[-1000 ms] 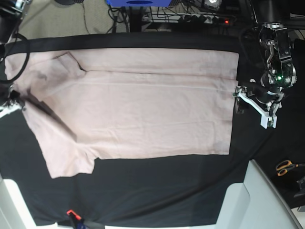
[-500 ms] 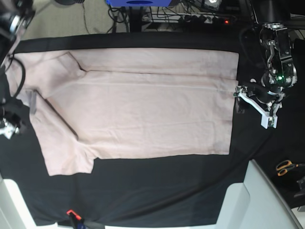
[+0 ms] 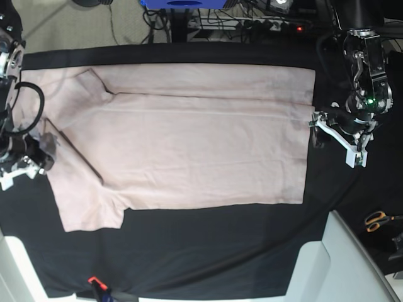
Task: Fold the T-shirt properly
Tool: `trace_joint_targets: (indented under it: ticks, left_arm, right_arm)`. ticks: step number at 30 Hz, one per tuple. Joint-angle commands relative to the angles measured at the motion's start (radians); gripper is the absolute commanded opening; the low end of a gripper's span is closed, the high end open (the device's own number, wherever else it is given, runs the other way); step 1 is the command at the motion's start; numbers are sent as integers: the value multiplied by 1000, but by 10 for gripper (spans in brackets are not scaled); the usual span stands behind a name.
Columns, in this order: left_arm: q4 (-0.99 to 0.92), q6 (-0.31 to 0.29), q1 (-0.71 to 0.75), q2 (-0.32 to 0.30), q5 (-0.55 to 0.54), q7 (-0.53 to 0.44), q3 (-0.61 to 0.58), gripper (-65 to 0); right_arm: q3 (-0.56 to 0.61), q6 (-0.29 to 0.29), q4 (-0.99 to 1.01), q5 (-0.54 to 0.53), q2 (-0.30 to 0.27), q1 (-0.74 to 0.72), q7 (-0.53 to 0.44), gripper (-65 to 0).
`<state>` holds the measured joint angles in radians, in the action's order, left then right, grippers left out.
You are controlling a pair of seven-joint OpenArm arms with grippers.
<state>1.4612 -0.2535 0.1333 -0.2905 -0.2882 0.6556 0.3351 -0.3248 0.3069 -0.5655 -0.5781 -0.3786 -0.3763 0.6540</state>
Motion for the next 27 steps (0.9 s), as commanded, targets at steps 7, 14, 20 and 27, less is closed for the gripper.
trace_joint_targets:
  ticks: [7, 14, 20, 27]
  left_arm:
    - [16, 4, -11, -17, -9, -17, 6, -209]
    - [16, 4, -14, -17, -9, -17, 6, -209]
    - [16, 4, -16, -17, -9, -17, 6, -209]
    - [14, 4, -16, -17, -9, -17, 6, -209]
  right_arm:
    - [2, 68, -6, 8, 19, -19, 2, -281]
    - [3, 68, -9, 8, 22, -19, -38, -447]
    - [3, 67, -9, 10, 14, -17, -49, -473]
    - [5, 38, -9, 11, 11, -19, -81, -467]
